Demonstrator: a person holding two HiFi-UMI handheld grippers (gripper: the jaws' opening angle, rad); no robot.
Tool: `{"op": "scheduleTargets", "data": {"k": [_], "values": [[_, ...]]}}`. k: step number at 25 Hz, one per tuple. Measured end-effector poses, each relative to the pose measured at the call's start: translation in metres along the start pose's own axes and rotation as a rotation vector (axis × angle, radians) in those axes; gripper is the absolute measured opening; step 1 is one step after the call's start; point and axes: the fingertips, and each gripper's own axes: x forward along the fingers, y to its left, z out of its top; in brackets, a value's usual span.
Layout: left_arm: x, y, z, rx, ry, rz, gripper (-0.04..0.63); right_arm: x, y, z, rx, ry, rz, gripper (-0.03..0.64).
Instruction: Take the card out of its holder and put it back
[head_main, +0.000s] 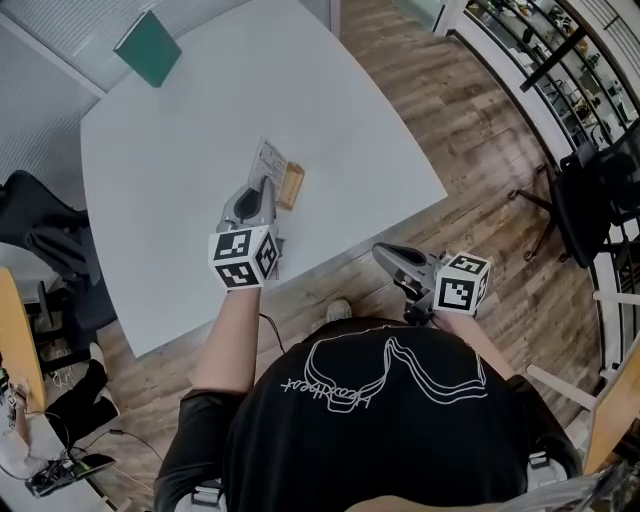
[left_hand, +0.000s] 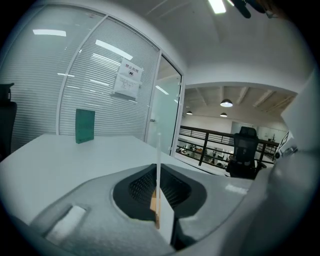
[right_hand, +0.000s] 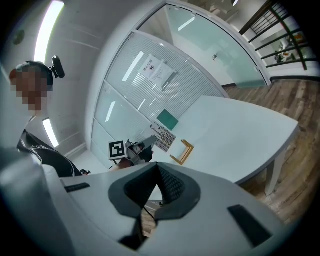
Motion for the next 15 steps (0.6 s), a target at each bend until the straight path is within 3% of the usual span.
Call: {"op": "scheduleTargets", "data": {"k": [9,15], "values": [[-0.058,-0.042,0.019,-0.093,-0.02,0.007,0.025,-0.035,0.042,0.021,-0.097,-0.035,0.038,0.009],[-0.1,-0.096,0.024,-0.162,-0.044,-0.058,0.026,-0.055,0.069,0.03,-0.157,-0.039,0.105,0.009]]}}
